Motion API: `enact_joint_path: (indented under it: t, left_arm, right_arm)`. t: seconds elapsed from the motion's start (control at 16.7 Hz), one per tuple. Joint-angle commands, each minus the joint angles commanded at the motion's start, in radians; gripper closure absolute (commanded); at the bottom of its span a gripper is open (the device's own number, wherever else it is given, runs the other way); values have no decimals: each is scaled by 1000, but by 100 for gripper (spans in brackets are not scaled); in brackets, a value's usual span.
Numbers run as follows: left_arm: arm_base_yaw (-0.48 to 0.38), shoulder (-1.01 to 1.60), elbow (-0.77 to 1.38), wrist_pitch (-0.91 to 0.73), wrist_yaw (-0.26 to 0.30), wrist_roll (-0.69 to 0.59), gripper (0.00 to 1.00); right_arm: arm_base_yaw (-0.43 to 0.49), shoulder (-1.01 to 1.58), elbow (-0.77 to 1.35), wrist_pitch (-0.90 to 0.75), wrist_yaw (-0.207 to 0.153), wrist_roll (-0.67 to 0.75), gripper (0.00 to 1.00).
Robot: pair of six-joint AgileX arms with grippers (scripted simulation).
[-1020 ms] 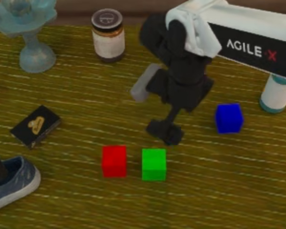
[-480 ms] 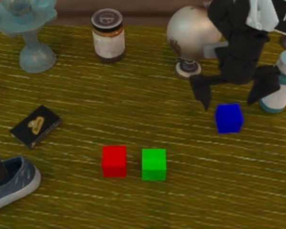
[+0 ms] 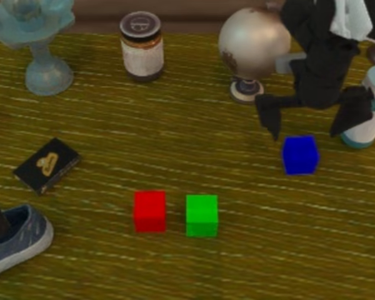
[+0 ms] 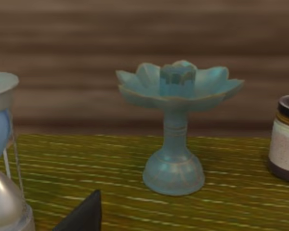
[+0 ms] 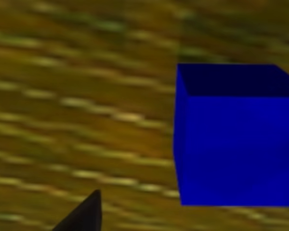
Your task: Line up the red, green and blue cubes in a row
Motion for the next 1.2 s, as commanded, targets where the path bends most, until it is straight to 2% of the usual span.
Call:
enact_joint_path:
  t: [0.42,0.72,1.2]
  left_arm:
    - [0,0,0,0,0,0,0]
    - [0,0,0,0,0,0,0]
    - [0,0,0,0,0,0,0]
  right_arm:
    - [-1,93,-147,247,1,2,0]
    - [-1,107,-165,274,1,3,0]
    - [-1,107,-165,274,1,3,60]
